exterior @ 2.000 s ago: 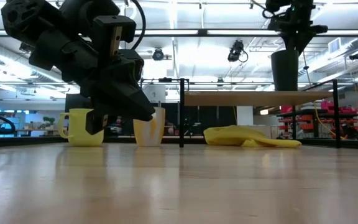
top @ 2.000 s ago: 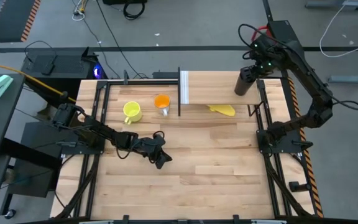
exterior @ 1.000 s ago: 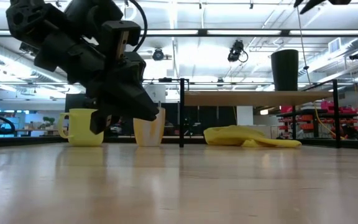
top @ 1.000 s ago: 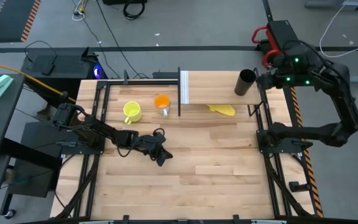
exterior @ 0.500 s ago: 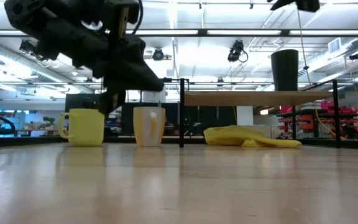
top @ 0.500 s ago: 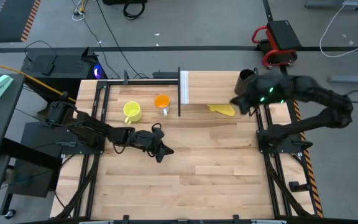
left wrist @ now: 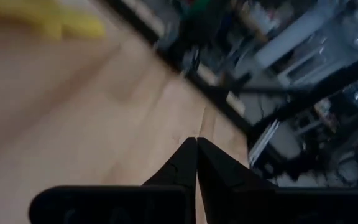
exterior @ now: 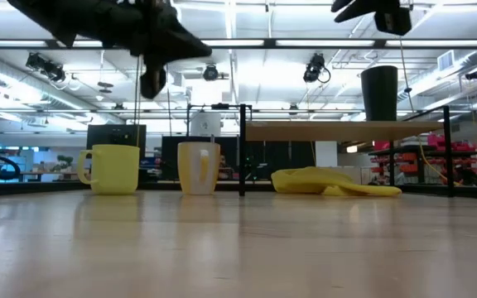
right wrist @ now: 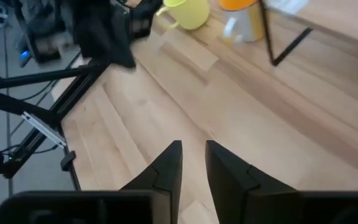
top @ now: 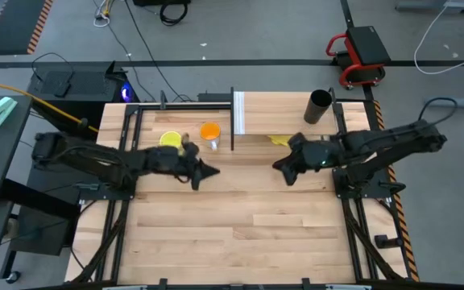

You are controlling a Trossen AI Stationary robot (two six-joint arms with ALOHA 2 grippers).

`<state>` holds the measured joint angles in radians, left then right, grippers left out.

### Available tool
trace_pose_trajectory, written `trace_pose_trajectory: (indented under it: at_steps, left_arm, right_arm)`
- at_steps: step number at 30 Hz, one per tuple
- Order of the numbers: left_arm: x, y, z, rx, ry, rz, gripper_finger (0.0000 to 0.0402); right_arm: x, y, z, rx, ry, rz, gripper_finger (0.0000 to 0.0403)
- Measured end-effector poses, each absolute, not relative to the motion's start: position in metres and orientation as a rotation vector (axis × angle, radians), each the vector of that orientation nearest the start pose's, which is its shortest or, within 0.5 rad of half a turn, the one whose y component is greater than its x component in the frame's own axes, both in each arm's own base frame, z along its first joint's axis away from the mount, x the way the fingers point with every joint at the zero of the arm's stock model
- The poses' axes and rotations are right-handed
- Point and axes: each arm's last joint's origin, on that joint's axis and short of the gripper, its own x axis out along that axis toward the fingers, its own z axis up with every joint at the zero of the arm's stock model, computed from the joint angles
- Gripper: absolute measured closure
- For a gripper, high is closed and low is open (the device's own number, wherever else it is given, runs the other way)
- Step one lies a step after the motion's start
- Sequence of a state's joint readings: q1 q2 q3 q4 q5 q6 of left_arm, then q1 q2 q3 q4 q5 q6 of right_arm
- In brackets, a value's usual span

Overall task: Stack small to large cups/mugs on shelf
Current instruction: Move the yellow mug to the center of the table

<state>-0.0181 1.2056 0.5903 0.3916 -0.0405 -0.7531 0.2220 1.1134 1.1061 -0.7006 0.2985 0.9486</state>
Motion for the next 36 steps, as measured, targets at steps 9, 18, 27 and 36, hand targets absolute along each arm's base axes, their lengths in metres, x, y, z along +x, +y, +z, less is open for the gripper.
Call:
trace_pose_trajectory:
  at_steps: [9,18,27,36]
  left_arm:
    - [0.209,0.049,0.263,-0.638,0.138,0.388,0.0393]
    - [0.174,0.086,0.251,-0.563,0.267,0.751,0.0386]
    - [0.148,0.115,0.238,-0.549,0.372,1.045,0.0389]
    - [0.114,0.136,0.224,-0.767,0.472,1.199,0.0395]
  right_arm:
    - [0.259,0.051,0.313,0.667,0.602,-0.365,0.0354]
    - [0.283,0.056,0.299,0.600,0.592,-0.332,0.0397]
    - [0.300,0.056,0.278,0.570,0.645,-0.363,0.0399]
    - [0.309,0.058,0.270,0.589,0.649,-0.353,0.0400]
